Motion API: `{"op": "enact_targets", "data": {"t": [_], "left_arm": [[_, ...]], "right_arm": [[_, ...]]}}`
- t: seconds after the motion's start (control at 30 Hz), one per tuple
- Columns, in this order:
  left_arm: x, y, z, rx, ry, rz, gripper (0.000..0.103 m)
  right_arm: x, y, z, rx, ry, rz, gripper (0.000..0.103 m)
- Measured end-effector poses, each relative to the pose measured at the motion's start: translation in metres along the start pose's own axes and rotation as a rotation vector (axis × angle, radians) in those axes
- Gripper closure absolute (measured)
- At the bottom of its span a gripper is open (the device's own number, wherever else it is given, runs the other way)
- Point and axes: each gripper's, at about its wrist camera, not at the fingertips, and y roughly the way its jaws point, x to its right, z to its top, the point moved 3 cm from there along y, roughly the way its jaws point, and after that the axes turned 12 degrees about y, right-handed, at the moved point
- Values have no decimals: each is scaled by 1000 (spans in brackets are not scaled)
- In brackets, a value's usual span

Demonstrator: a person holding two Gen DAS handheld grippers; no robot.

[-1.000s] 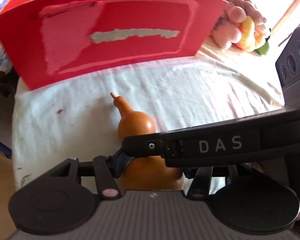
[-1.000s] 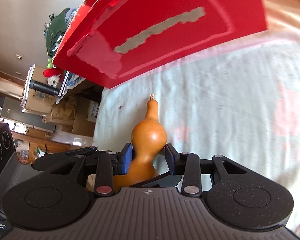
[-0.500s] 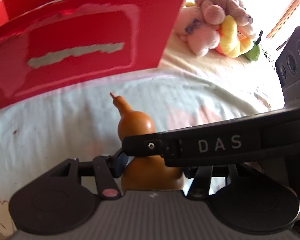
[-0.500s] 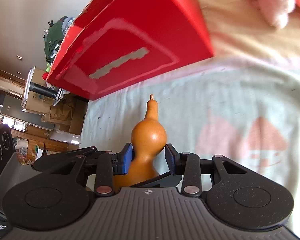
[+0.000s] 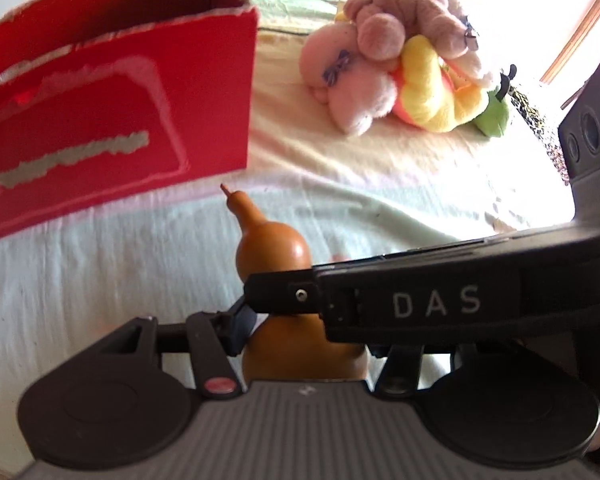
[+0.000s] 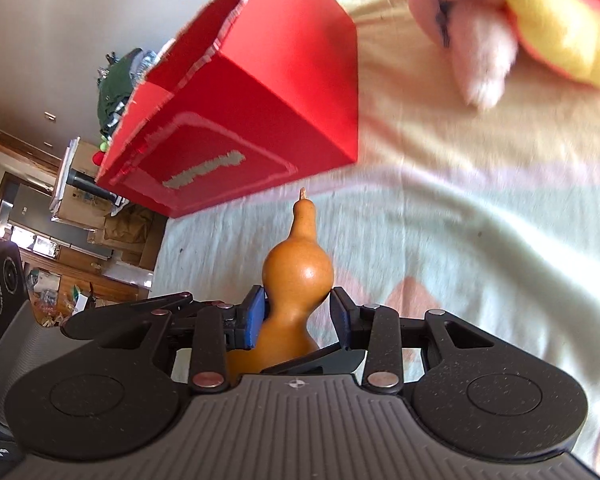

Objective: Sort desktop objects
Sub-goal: 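Lift the orange gourd with the right gripper and carry it over the red box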

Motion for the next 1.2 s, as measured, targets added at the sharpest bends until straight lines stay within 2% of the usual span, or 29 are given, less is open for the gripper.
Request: {"op": "enact_targets", "data": {"t": [0.13, 0.3, 0.47, 0.63, 0.9, 1.03, 1.2], "left_arm": [[3, -9, 8, 18, 14, 31, 48], [-5, -26, 16, 34, 60, 10, 48], [-12, -45, 31, 70, 132, -32, 48], [-20, -61, 43, 89, 202, -129, 49], [-16, -80, 49, 141, 343, -258, 49], [-21, -90, 65, 183, 374, -281, 49], [-45, -109, 88, 241, 376, -273, 49]], "right_arm": [[-8, -7, 1, 34, -35, 11, 64], [-21, -12, 5, 71, -17, 29, 64], [-38, -22, 11, 126, 14, 30, 64], [-51, -33, 10, 171, 56, 15, 64], [-69, -54, 0, 270, 84, -64, 65], [-81, -61, 6, 340, 77, -74, 65], [-107, -60, 27, 390, 16, -59, 65]]}}
